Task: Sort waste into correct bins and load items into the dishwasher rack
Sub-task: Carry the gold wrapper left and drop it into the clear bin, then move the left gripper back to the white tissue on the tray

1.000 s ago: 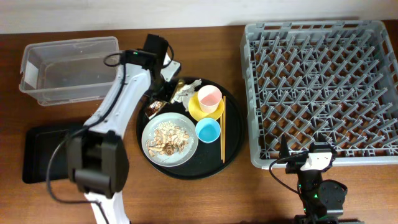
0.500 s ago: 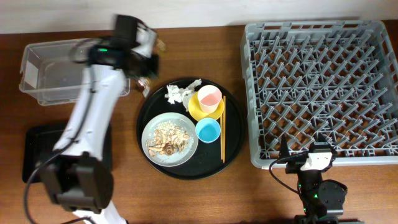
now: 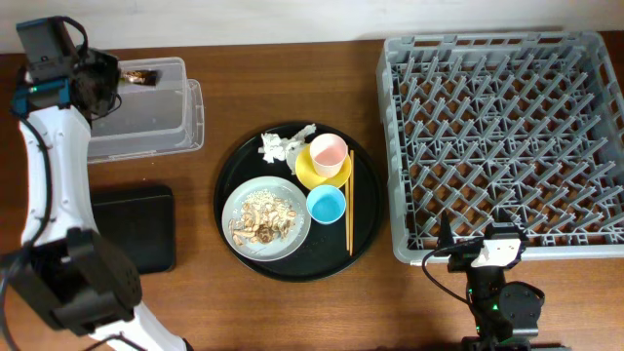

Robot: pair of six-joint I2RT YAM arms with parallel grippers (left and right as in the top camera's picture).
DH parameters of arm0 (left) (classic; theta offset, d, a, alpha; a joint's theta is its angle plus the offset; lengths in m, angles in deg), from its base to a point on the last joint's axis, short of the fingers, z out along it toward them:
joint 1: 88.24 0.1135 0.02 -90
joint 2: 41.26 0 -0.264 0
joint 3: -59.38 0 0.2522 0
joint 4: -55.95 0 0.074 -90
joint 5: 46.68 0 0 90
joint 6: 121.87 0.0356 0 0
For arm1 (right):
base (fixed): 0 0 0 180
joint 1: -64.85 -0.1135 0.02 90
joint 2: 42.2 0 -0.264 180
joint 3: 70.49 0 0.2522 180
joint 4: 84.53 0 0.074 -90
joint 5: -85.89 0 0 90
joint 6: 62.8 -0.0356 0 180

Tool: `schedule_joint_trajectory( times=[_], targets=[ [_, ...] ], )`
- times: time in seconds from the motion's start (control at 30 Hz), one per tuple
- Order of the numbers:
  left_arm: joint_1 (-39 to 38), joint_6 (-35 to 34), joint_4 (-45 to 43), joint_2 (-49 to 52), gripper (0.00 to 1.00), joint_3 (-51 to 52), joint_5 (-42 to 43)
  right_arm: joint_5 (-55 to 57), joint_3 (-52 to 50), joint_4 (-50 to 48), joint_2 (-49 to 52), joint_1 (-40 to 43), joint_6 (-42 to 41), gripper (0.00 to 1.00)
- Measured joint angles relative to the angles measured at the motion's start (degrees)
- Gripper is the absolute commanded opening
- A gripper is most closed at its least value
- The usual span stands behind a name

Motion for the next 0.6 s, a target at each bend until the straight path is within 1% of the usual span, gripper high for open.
schedule_joint_trajectory(
  times=[0.03, 0.1, 0.13, 0.17, 0.2, 0.27, 0.3, 0.4, 0.43, 0.47, 0.53, 0.57, 0.6],
  targets=[
    [0.26, -1.29, -0.48, 1.25, 0.25, 0.0, -0.04, 0.0, 0.0, 0.0, 0.0, 0.0, 0.0, 0.98],
    [0.66, -3.04, -1.07, 3.1, 0.26, 0.02, -0.04, 0.0, 0.0, 0.0, 0.0, 0.0, -0.02, 0.98],
    [0.83, -3.93, -1.4, 3.85, 0.29, 0.02, 0.07, 0.0, 0.0, 0.0, 0.0, 0.0, 0.0, 0.98],
    [0.9, -4.59, -1.64, 4.07, 0.36, 0.02, 0.31, 0.02, 0.0, 0.0, 0.0, 0.0, 0.02, 0.98],
    [1.2, -4.68, -3.06, 4.37, 0.44, 0.04, 2.43, 0.02, 0.0, 0.0, 0.0, 0.0, 0.0, 0.98],
    [1.46, -3.28, -6.25, 4.37, 0.48, 0.02, 7.56, 0.0, 0.0, 0.0, 0.0, 0.0, -0.02, 0.98],
    [1.62, -1.68, -8.28, 4.35, 0.47, 0.02, 13.18, 0.0, 0.0, 0.0, 0.0, 0.0, -0.02, 0.98],
    [1.31, 4.04, -9.22, 4.35, 0.48, 0.02, 26.84, 0.0, 0.0, 0.0, 0.0, 0.0, 0.0, 0.98],
    [0.85, 7.43, -9.27, 4.35, 0.5, 0.02, 33.31, 0.0, 0.0, 0.0, 0.0, 0.0, 0.02, 0.98],
    [0.02, 11.1, -9.22, 4.35, 0.5, 0.02, 39.06, 0.0, 0.0, 0.0, 0.0, 0.0, 0.02, 0.98],
    [-2.05, 18.58, -7.58, 4.31, 0.5, 0.0, 45.68, 0.0, 0.0, 0.0, 0.0, 0.0, -0.02, 0.98],
    [-3.39, 22.6, -5.51, 4.22, 0.5, -0.02, 47.82, 0.0, 0.0, 0.0, 0.0, 0.0, 0.0, 0.98],
    [-4.76, 25.55, -3.78, 4.17, 0.48, -0.07, 48.54, 0.0, 0.0, 0.0, 0.0, 0.0, 0.02, 0.98]
  ],
)
